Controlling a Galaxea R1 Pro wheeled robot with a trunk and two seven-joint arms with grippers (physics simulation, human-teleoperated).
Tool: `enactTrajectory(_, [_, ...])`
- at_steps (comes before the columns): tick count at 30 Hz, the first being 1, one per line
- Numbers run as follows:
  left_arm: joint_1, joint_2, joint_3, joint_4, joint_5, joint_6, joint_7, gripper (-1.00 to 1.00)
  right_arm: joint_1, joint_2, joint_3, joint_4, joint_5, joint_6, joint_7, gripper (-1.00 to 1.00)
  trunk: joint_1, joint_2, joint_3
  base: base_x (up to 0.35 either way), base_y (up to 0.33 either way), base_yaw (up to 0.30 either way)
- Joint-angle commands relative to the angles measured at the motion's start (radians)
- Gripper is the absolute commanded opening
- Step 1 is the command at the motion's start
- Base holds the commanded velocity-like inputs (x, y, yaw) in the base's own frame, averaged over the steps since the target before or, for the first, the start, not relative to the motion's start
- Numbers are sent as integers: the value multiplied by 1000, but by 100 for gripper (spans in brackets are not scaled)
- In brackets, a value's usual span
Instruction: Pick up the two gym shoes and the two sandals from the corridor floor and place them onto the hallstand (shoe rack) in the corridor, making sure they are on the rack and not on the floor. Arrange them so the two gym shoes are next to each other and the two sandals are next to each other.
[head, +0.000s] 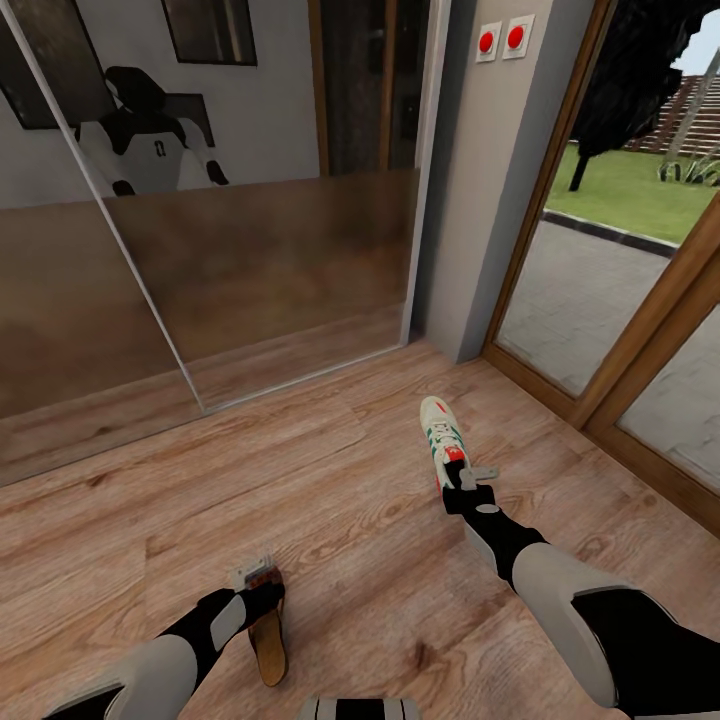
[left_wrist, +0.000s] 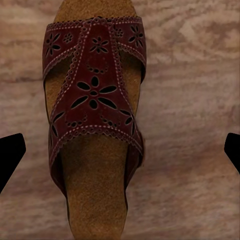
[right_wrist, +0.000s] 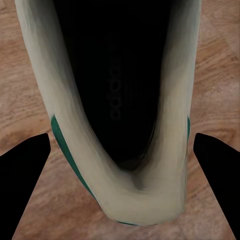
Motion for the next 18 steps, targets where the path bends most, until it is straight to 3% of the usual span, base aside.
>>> enactTrajectory(1, [0,0,-2,-2,11,6,5,100,-1,0,7,1,0,-2,-6,-100,0,0,-1,0,0,0])
enactTrajectory(18, [0,0,-2,51,11,4,6,100,-1,0,7,1,0,-1,-6,-100,0,0,-1,0,0,0])
